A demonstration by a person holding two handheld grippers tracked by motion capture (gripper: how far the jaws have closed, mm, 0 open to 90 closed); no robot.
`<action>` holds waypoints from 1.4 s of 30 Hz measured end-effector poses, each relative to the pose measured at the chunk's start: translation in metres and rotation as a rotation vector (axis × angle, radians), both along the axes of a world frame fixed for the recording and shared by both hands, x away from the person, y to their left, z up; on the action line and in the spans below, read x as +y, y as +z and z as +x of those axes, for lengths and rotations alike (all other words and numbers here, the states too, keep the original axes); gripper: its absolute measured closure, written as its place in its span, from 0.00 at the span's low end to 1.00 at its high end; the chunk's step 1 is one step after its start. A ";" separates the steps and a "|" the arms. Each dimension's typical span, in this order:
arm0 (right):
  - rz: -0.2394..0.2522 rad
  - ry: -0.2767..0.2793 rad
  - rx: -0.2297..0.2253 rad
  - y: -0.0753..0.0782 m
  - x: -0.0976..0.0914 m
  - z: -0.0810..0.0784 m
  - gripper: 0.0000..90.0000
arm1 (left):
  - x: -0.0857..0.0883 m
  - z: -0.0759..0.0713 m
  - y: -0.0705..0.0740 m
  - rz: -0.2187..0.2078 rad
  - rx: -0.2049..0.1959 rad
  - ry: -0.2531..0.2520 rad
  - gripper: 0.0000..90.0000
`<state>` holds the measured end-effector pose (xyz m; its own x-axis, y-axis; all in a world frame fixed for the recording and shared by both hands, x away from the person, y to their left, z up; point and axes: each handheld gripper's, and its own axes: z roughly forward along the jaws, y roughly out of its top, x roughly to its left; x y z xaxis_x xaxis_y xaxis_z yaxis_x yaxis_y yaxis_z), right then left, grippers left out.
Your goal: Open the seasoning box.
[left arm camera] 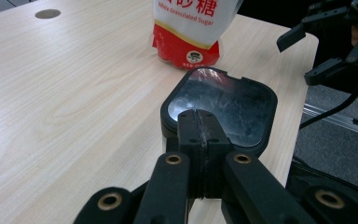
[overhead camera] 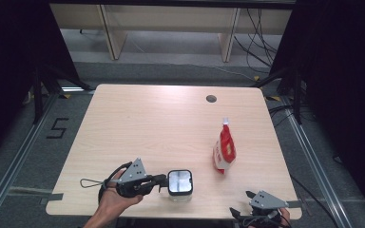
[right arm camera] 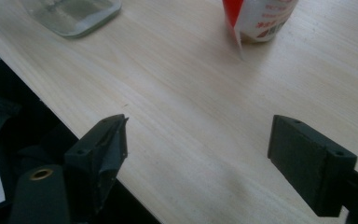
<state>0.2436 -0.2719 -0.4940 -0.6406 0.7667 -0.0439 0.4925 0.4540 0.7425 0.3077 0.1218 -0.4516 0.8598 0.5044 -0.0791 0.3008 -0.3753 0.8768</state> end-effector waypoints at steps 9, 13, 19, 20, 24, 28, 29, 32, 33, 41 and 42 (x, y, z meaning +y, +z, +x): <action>-0.012 0.012 -0.014 0.001 0.000 -0.002 0.37 | 0.001 0.000 -0.002 -0.002 -0.004 0.005 0.99; -0.010 0.016 -0.040 0.004 -0.001 -0.002 0.45 | 0.002 0.001 -0.003 -0.005 0.000 0.001 0.99; 0.011 0.045 -0.091 0.011 0.011 0.001 0.55 | 0.004 0.002 -0.006 -0.039 0.014 0.005 0.99; 0.020 0.052 -0.097 0.012 0.013 0.001 0.56 | 0.004 0.001 -0.006 -0.052 0.029 0.018 0.99; 0.076 0.081 -0.144 0.017 0.026 0.006 0.63 | 0.005 0.001 -0.008 -0.060 0.022 0.015 0.99; 0.113 0.092 -0.151 0.020 0.036 0.009 0.67 | 0.006 0.001 -0.011 -0.113 0.049 0.026 0.99; 0.117 0.119 -0.166 0.021 0.045 0.014 0.71 | 0.007 0.001 -0.011 -0.104 0.036 0.024 0.99; 0.117 0.141 -0.168 0.021 0.051 0.018 0.74 | 0.006 0.000 -0.011 -0.113 0.047 0.035 0.99; 0.111 0.176 -0.182 0.021 0.060 0.021 0.77 | 0.007 0.001 -0.012 -0.112 0.033 0.027 0.99; 0.137 0.209 -0.211 0.025 0.078 0.026 0.88 | 0.010 0.003 -0.015 -0.146 0.062 0.028 0.99; 0.142 0.210 -0.208 0.025 0.079 0.027 0.89 | 0.011 0.003 -0.015 -0.145 0.058 0.022 0.99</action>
